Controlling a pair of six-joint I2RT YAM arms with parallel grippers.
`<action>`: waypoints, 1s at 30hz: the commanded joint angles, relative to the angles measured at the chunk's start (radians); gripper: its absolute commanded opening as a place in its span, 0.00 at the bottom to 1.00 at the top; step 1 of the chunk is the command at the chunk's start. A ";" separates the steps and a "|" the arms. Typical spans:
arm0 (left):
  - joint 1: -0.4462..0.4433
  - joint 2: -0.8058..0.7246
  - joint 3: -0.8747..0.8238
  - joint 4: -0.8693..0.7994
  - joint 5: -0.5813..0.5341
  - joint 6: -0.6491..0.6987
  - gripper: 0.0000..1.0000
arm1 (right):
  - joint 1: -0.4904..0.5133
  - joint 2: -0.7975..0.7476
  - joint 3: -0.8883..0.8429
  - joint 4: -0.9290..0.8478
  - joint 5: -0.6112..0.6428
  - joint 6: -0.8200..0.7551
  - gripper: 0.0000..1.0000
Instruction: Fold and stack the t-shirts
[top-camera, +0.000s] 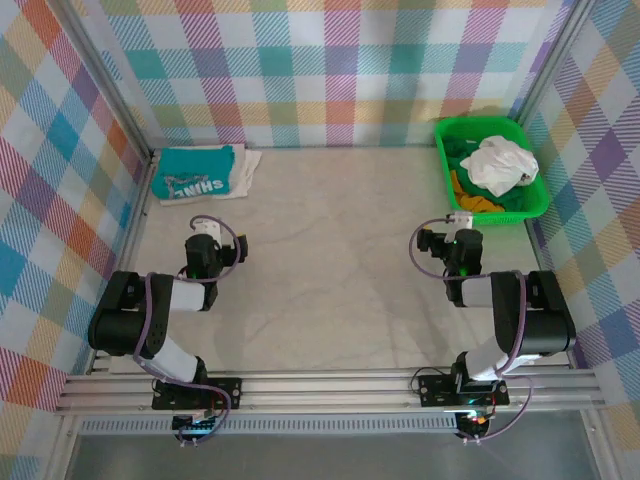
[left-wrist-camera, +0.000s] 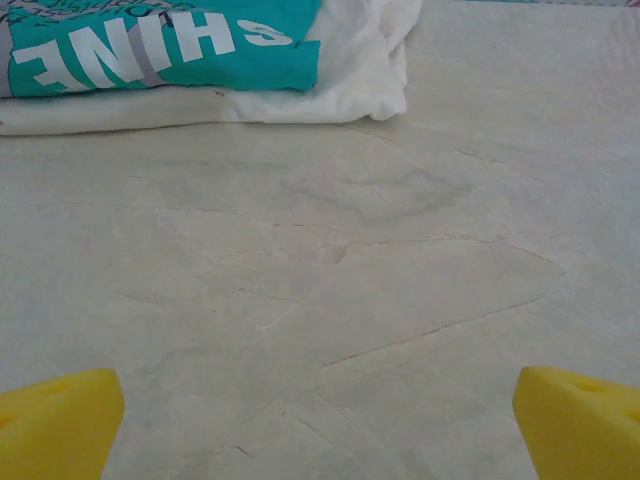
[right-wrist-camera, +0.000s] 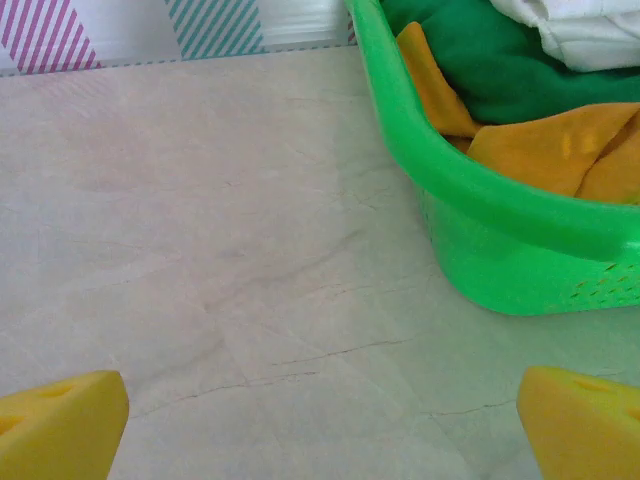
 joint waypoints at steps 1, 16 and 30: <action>-0.002 0.001 0.020 0.000 -0.010 -0.010 1.00 | -0.001 -0.004 0.007 0.010 -0.019 -0.007 1.00; 0.012 -0.017 0.031 -0.020 0.029 -0.011 1.00 | -0.003 -0.007 0.002 0.021 -0.017 -0.006 1.00; -0.341 -0.402 0.631 -0.822 -0.003 -0.092 1.00 | 0.030 -0.194 0.810 -1.194 0.118 0.216 1.00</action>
